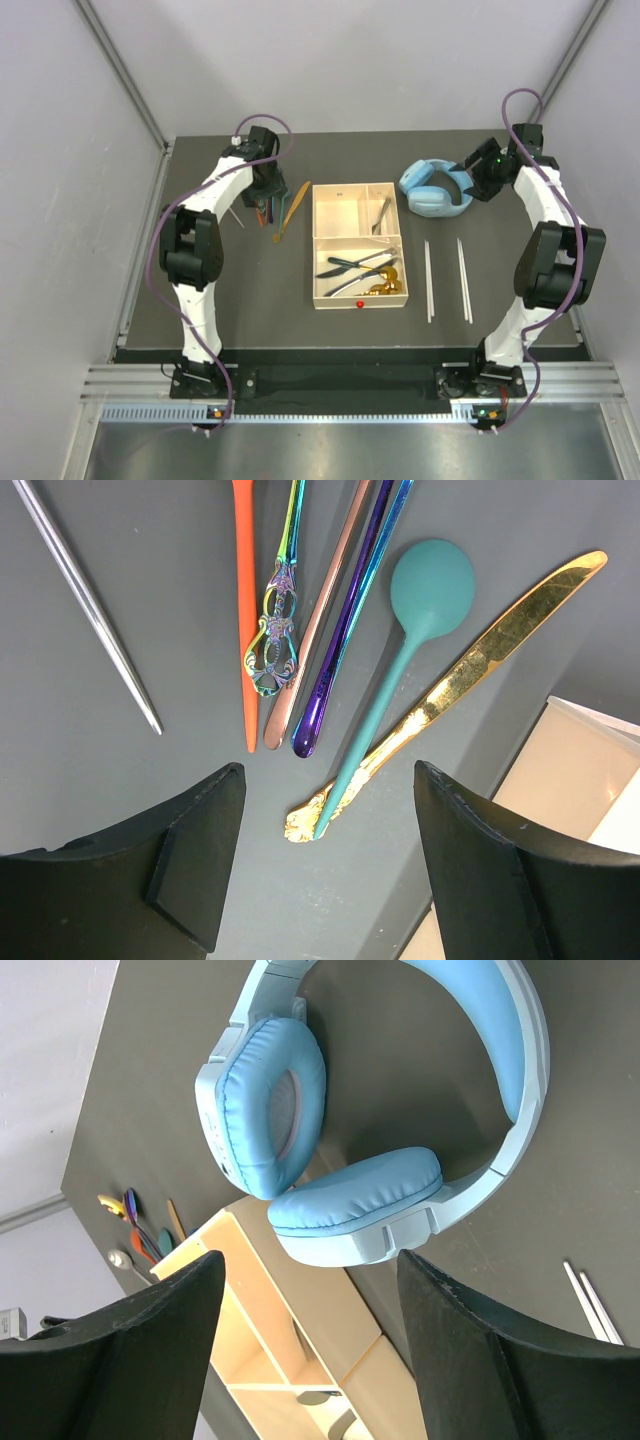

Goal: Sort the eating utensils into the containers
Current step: Adjust the storage box at the center of the board.

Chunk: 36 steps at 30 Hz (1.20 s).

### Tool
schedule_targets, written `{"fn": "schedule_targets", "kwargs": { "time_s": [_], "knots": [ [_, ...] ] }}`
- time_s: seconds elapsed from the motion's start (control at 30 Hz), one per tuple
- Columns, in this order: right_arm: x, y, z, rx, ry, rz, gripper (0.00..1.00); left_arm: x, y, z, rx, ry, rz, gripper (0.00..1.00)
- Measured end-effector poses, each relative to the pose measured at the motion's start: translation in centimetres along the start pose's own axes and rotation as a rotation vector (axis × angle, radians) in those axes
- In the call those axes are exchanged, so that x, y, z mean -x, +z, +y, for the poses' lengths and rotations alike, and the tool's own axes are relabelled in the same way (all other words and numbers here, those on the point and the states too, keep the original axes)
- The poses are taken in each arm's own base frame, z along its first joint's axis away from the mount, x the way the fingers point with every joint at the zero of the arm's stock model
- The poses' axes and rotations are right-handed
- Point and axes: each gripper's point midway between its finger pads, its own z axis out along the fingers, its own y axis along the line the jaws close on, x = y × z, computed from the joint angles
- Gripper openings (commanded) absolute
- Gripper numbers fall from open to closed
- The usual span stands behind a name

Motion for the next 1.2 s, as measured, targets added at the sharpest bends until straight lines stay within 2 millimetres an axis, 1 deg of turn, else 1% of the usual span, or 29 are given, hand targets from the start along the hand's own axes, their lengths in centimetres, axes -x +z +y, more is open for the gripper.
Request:
{"fn": "schedule_targets", "kwargs": {
  "time_s": [0.3, 0.47, 0.67, 1.1, 1.2],
  "knots": [
    [0.02, -0.04, 0.14, 0.004, 0.005, 0.001, 0.69, 0.01, -0.01, -0.01, -0.001, 0.000, 0.000, 0.73],
    [0.48, -0.02, 0.63, 0.015, 0.001, -0.008, 0.70, 0.02, 0.00, 0.00, 0.000, 0.000, 0.000, 0.73],
    [0.42, 0.31, 0.52, 0.013, 0.004, 0.000, 0.69, 0.08, 0.02, 0.07, 0.000, -0.002, -0.001, 0.73],
    [0.36, 0.33, 0.55, 0.014, 0.005, 0.003, 0.69, 0.18, 0.05, 0.24, 0.002, -0.005, -0.001, 0.73],
    [0.46, 0.63, 0.66, 0.013, 0.009, 0.007, 0.69, 0.40, -0.06, 0.20, 0.000, -0.006, -0.005, 0.73]
  ]
}}
